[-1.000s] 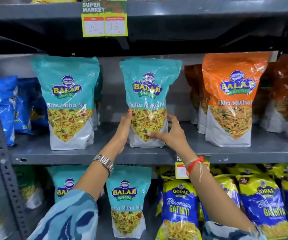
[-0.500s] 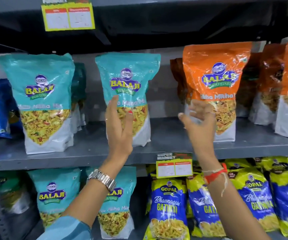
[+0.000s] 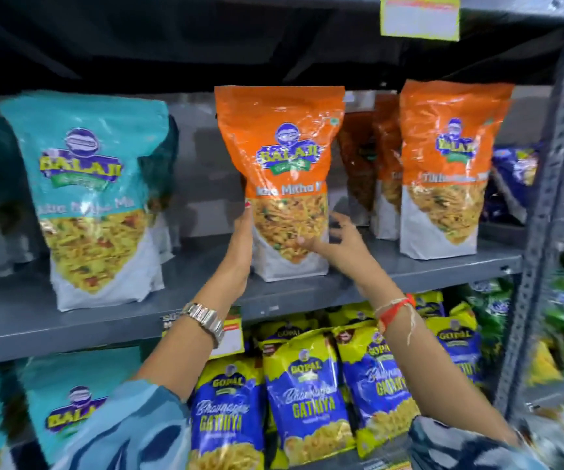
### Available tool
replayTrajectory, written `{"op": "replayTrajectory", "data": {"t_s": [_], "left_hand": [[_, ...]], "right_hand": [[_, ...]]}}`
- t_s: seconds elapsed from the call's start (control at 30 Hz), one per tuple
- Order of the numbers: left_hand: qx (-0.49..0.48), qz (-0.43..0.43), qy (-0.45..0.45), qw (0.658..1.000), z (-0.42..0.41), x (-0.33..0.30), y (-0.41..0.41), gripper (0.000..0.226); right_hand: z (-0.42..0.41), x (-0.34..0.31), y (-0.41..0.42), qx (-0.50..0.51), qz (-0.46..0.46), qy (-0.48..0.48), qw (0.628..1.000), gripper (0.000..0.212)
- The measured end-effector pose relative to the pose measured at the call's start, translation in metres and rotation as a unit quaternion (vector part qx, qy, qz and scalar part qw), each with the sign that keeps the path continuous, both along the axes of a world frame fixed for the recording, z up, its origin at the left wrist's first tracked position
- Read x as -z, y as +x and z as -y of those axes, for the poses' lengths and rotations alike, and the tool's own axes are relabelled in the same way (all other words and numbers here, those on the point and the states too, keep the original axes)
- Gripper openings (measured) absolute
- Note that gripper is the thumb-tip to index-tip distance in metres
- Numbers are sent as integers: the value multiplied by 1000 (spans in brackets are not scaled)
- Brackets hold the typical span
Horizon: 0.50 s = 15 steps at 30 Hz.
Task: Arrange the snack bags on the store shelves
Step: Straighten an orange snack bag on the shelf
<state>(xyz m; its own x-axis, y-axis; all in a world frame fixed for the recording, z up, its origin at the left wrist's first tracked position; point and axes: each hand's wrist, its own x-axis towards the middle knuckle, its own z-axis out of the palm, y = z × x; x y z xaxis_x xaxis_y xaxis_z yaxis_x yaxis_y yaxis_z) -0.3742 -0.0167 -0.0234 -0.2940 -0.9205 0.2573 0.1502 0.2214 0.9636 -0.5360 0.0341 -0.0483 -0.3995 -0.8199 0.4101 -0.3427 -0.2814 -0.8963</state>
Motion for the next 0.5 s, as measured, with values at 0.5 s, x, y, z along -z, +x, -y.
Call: {"op": "replayTrajectory", "data": {"t_s": [0.5], "left_hand": [[-152,8,-149,977,-19,10,-14,63]], "right_hand": [[-16,-3,-28,13,6,-63,998,77]]}}
